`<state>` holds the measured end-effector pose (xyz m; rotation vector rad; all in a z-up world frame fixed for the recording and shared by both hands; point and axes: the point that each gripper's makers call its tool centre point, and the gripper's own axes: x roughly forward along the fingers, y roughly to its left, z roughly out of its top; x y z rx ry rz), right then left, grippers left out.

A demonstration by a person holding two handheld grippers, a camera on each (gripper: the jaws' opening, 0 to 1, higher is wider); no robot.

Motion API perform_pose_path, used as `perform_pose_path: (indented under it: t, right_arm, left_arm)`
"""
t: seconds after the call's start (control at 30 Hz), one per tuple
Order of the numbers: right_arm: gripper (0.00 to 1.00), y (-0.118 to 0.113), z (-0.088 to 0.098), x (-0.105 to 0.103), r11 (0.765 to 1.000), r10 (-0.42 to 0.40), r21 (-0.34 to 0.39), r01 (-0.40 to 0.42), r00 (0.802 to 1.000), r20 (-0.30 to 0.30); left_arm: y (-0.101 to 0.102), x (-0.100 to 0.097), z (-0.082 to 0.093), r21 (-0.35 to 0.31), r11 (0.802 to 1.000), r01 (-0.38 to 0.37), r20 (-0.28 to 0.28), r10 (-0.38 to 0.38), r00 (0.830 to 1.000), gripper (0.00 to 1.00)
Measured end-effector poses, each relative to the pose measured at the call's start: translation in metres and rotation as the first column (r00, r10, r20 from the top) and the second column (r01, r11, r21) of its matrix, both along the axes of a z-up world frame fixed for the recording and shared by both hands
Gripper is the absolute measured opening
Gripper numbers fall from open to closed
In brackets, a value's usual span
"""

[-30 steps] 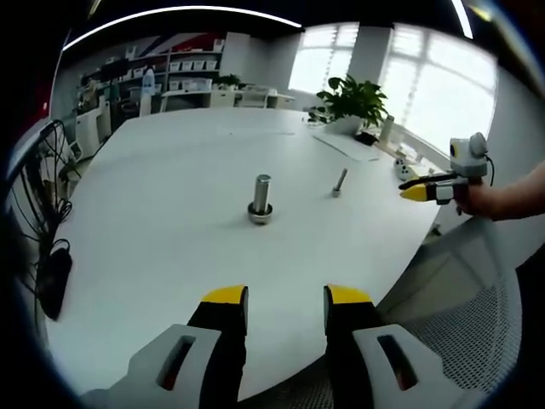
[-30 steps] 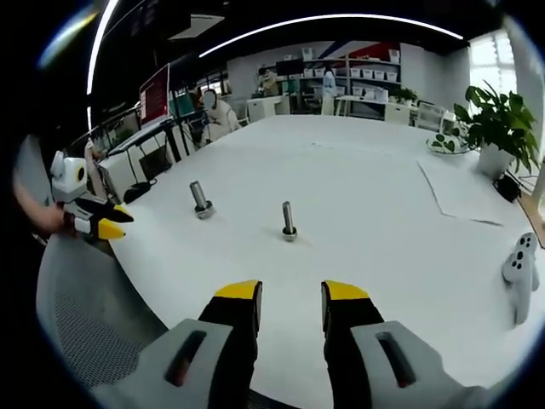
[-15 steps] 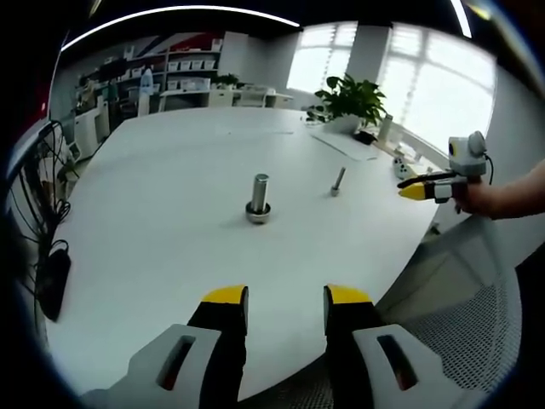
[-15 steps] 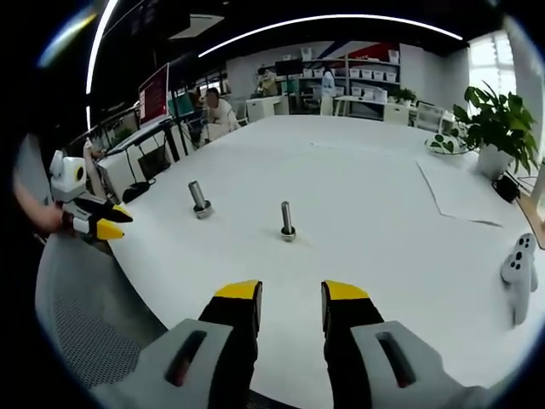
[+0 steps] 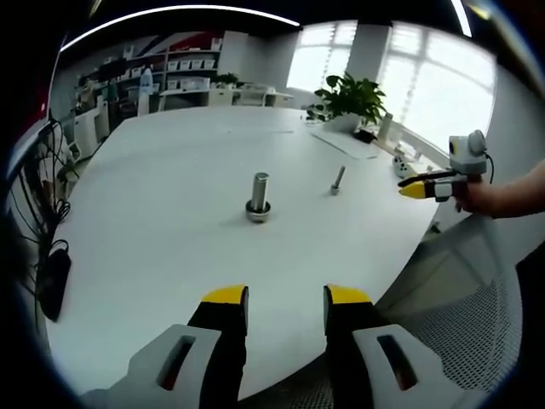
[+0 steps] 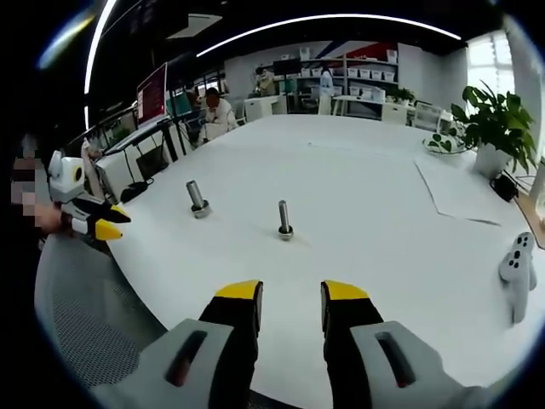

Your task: Place the washer onto the threaded stud by aligning its center hole with the stud, sliding it down to the base, and recovering from edge contact or off-axis alignment until the washer reaches the visible bottom stop.

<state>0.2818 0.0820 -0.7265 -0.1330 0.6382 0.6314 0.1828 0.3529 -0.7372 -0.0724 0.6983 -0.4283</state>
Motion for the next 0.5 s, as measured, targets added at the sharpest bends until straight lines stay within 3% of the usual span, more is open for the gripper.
perform_pose_path:
  t: [0.5]
  right_arm:
    - [0.3, -0.0014, -0.0008, 0.0005, 1.0, -0.004, -0.003, 0.004, 1.0, 0.0]
  left_arm:
    - [0.0005, 0.0002, 0.0009, -0.007, 1.0, -0.009, 0.002, 0.009, 1.0, 0.33]
